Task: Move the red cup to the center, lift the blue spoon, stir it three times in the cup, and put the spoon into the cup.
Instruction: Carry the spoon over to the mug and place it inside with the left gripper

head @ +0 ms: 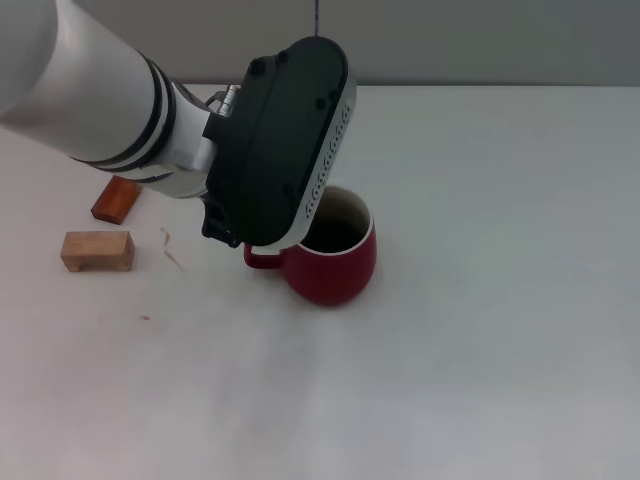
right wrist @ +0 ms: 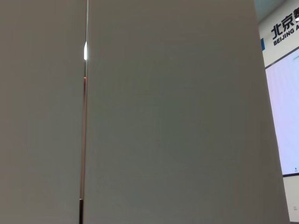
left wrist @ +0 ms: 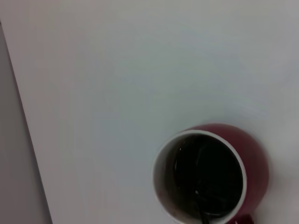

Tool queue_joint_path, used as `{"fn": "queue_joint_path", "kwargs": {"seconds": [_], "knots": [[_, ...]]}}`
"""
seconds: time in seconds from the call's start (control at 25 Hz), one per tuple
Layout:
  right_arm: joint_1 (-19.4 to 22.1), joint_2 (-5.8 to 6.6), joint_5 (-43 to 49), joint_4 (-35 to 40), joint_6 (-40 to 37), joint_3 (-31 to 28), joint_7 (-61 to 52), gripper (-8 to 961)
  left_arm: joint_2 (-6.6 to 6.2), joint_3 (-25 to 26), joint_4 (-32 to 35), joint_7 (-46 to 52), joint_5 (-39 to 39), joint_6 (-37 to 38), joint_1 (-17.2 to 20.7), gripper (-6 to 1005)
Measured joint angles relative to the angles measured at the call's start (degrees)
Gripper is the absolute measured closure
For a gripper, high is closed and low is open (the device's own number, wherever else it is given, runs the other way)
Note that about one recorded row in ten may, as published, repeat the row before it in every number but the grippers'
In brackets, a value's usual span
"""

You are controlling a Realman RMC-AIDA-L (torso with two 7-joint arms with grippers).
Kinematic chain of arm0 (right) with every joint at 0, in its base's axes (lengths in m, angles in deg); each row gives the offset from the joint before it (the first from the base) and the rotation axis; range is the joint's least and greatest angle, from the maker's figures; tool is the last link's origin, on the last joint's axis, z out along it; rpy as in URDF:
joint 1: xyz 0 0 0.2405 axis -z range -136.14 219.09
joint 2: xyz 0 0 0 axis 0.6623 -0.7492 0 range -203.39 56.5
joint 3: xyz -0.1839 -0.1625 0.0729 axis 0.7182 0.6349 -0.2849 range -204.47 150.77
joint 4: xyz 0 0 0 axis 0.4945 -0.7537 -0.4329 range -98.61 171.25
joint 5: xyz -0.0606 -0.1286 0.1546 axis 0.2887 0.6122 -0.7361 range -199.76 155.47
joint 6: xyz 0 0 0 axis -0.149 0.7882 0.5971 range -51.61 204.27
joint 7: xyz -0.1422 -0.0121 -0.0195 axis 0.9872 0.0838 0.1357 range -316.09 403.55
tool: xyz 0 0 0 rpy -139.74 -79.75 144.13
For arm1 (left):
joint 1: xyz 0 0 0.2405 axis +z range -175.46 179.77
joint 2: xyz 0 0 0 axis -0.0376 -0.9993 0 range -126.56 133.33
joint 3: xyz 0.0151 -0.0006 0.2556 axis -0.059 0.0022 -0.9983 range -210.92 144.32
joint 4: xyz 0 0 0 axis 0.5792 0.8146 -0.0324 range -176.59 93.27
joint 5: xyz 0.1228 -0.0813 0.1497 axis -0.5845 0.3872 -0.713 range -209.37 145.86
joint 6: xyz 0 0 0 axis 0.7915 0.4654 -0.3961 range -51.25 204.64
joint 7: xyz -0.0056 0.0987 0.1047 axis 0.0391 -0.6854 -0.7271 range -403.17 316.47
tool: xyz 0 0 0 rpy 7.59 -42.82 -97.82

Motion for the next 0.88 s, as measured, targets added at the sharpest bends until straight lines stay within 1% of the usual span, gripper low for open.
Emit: {"fn": "queue_joint_path", "kwargs": {"seconds": [0.24, 0.44, 0.64, 0.88], "knots": [[-0.2, 0.0, 0.0, 0.0, 0.1, 0.0, 0.0, 267, -0.19, 0.4, 1.8, 0.1, -0.2, 3.3, 0.6, 827], [-0.3, 0.0, 0.0, 0.0, 0.1, 0.0, 0.0, 268, -0.16, 0.2, 2.6, 0.1, 0.4, 4.6, 0.6, 826], [-0.2, 0.0, 0.0, -0.1, 0.1, 0.0, 0.0, 267, -0.01, -0.1, 2.9, 0.3, 3.4, 5.4, 0.4, 826], [-0.1, 0.0, 0.0, -0.2, 0.1, 0.0, 0.0, 268, 0.06, -0.8, 2.6, 0.8, 5.4, 4.3, 0.1, 826]]}}
